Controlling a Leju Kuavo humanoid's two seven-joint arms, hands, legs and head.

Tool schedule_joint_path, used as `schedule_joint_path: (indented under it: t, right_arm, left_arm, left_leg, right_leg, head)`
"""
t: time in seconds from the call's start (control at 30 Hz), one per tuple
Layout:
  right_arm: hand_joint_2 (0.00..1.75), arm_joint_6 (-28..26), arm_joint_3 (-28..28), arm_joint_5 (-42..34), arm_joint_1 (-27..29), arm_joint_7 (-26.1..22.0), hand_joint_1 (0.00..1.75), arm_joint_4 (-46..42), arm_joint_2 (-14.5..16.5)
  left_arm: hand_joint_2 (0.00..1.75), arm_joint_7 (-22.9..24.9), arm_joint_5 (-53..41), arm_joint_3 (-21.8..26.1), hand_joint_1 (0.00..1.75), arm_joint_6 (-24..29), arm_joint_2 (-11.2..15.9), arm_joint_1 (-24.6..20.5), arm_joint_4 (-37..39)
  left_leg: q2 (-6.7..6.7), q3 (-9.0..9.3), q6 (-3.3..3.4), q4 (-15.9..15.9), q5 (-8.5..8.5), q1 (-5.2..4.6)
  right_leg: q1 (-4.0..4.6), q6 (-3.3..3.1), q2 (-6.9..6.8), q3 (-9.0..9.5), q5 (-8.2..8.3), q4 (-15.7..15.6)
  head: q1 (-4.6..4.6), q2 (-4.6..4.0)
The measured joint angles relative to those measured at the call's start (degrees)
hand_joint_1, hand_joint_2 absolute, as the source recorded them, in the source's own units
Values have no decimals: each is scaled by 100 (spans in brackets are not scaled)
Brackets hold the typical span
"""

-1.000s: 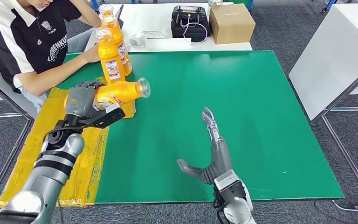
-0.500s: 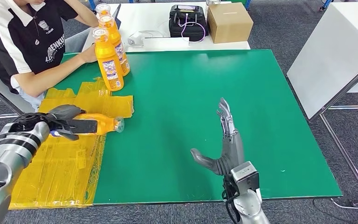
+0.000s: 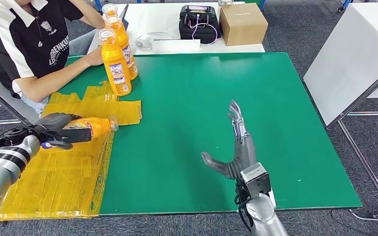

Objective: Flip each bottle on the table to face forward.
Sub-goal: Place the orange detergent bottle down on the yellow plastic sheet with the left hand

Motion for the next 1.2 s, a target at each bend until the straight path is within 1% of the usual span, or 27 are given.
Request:
schedule_joint_path:
  t: [0.1,0.17,0.3,0.57,0.63,0.7,0.8,0.87,0.9,0.97,1.03,1.1,1.2]
  right_arm:
    - [175,-19,19,7,-35,10,0,47,2]
    - [175,-27,25,10,-50,11,0,72,3]
    - [175,-38,25,18,-72,11,0,113,4]
    - [175,-43,27,33,-102,30,0,142,4]
    - [175,-43,27,46,-107,50,0,142,4]
    - [175,-47,27,70,-106,75,0,142,4]
    - [175,-121,31,169,-86,86,0,133,18]
    - [175,-335,42,363,-23,63,0,83,38]
    - [175,-488,55,488,19,50,0,38,48]
    - [175,-785,95,695,100,36,0,-73,63]
    - [175,-954,141,786,164,35,0,-178,70]
    - [175,-1002,177,811,207,35,0,-251,74]
    - [175,-1079,207,816,245,35,0,-326,81]
  left_arm:
    - [175,-15,205,-5,0,293,-116,84,9]
    - [175,-188,400,8,0,389,-185,149,6]
    - [175,-507,688,60,0,423,-281,311,-39]
    - [175,-610,831,100,0,500,-435,477,-178]
    - [175,-607,859,140,0,811,-491,569,-257]
    - [175,-617,933,250,0,1425,-601,726,-417]
    - [175,-806,1134,550,0,2514,-876,1113,-960]
    - [175,-1020,1316,833,0,3079,-1102,1481,-1624]
    - [175,-1098,1387,980,0,3264,-1222,1669,-2008]
    - [175,-1172,1463,1250,0,3478,-1441,2011,-2777]
    - [175,-1200,1483,1459,0,3554,-1602,2267,-3417]
    - [175,-1233,1504,1607,0,3581,-1710,2438,-3874]
    - [175,-1423,1718,1757,0,3561,-1843,2630,-4369]
  left_leg:
    - [-1,-2,0,0,0,0]
    - [-2,-2,0,0,0,-1]
    - [-1,-2,0,0,0,0]
    - [-8,-1,0,0,0,0]
    - [-8,-1,0,0,0,-1]
    - [-11,-1,0,1,0,-1]
    - [-16,-1,1,1,-1,-3]
    - [-15,-2,3,1,-3,-6]
    - [-15,-4,4,1,-4,-8]
    - [-12,-6,5,1,-8,-11]
    - [-10,-8,5,1,-12,-12]
    - [-10,-8,5,1,-12,-10]
    - [-11,-7,4,1,-11,-5]
  right_leg:
    - [0,0,0,0,0,0]
    - [-1,0,0,0,0,0]
    - [-1,0,0,-1,0,0]
    - [0,0,-1,1,0,0]
    - [-1,0,-1,0,0,0]
    - [-1,1,-3,-1,0,-1]
    - [-6,1,-6,1,-1,-2]
    - [-13,2,-5,-1,-1,-2]
    - [-16,2,-5,-2,-2,-3]
    - [-18,3,-3,-5,-2,-4]
    - [-18,3,-2,-8,-2,-5]
    - [-15,3,-2,-8,-3,-5]
    - [-9,2,-3,-7,-2,-5]
  head:
    - [0,0]
    - [1,0]
    - [-1,0]
    - [0,0]
    - [-1,0]
    - [-1,0]
    - [-1,0]
    - [-1,0]
    - [1,0]
    - [1,0]
    - [-1,0]
    - [-2,0]
    - [-2,0]
